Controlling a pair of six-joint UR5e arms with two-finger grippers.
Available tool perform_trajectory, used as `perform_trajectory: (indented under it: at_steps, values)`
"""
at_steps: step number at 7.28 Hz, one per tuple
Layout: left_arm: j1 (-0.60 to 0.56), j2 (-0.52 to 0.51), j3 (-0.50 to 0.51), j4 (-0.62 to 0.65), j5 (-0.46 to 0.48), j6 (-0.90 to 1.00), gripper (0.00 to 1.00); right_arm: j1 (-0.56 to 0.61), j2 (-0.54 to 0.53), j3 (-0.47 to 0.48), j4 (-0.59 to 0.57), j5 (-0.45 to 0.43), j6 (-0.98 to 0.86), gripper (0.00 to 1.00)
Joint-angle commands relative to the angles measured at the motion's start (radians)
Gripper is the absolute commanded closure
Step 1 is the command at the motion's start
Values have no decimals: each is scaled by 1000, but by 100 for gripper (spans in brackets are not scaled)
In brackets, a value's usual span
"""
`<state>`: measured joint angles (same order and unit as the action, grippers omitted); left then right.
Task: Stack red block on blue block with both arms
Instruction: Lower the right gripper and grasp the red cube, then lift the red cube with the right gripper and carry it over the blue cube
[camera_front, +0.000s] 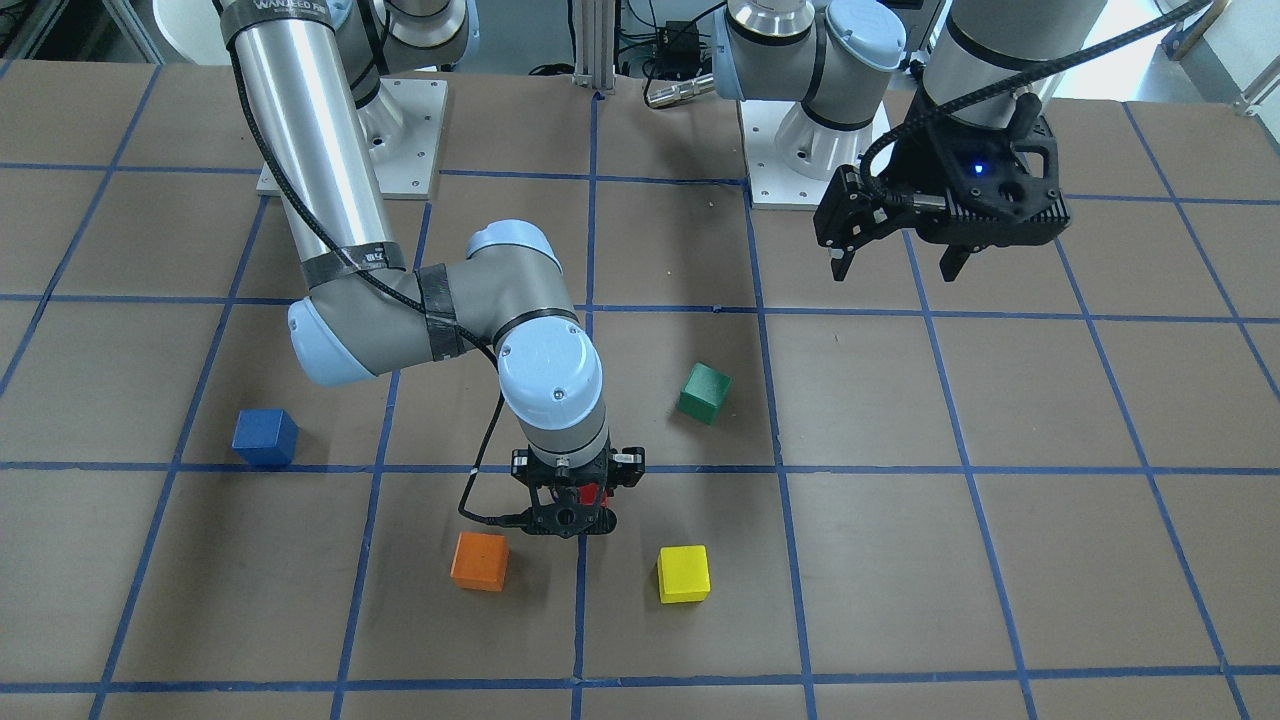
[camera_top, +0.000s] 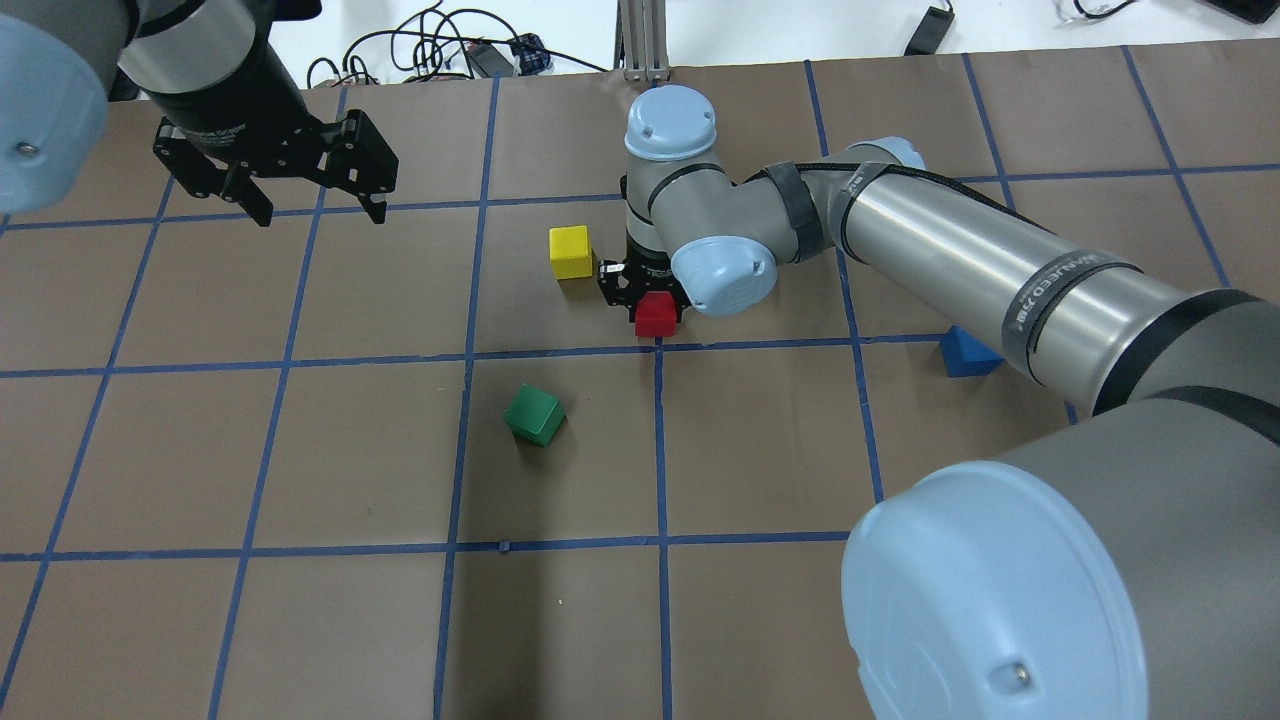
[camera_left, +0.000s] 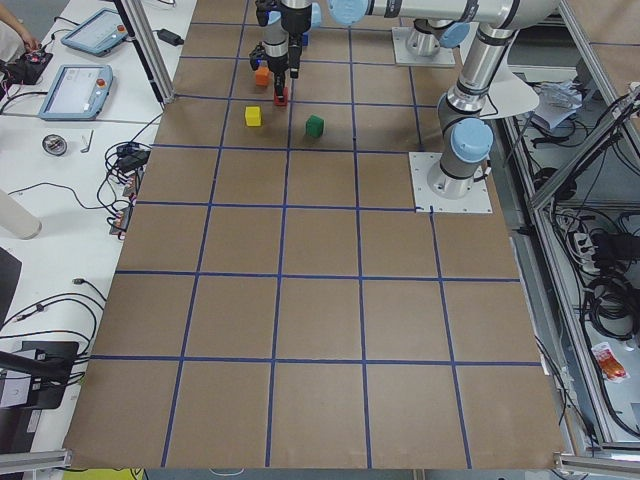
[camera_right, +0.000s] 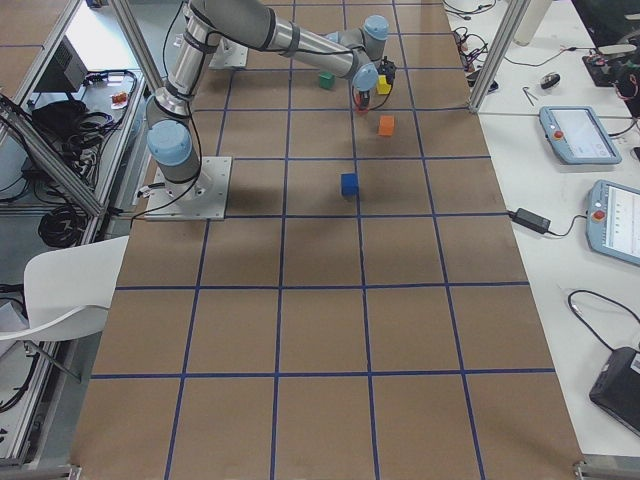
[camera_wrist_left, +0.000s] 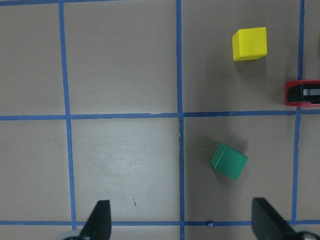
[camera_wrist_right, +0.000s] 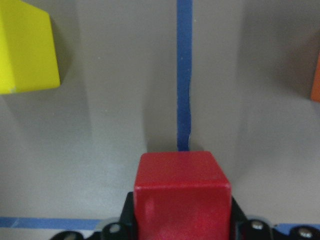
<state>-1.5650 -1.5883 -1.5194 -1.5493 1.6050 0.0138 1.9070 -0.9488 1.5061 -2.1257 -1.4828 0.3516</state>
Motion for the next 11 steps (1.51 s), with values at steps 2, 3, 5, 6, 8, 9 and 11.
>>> perform_trajectory:
  at_steps: [2, 3, 5, 6, 8, 9, 11]
  values:
    - [-4, 1, -2, 0, 1, 0, 0, -43, -127, -33, 131, -1, -3, 100]
    - [-4, 1, -2, 0, 1, 0, 0, -86, -174, -20, 168, -7, -2, 100]
    - [-6, 1, -2, 0, 0, 0, 0, -217, -256, -21, 257, -13, -11, 100]
    - [-7, 1, -5, 0, 0, -2, 0, -274, -278, -21, 283, -14, -17, 100]
    - [-7, 1, -4, 0, -2, -2, 0, -348, -303, -12, 302, -56, -90, 100]
    - [-7, 1, -4, 0, -2, -3, 0, -379, -306, -1, 337, -82, -152, 100]
    - [-9, 1, -4, 0, -2, -3, 0, -449, -326, 67, 346, -82, -265, 100]
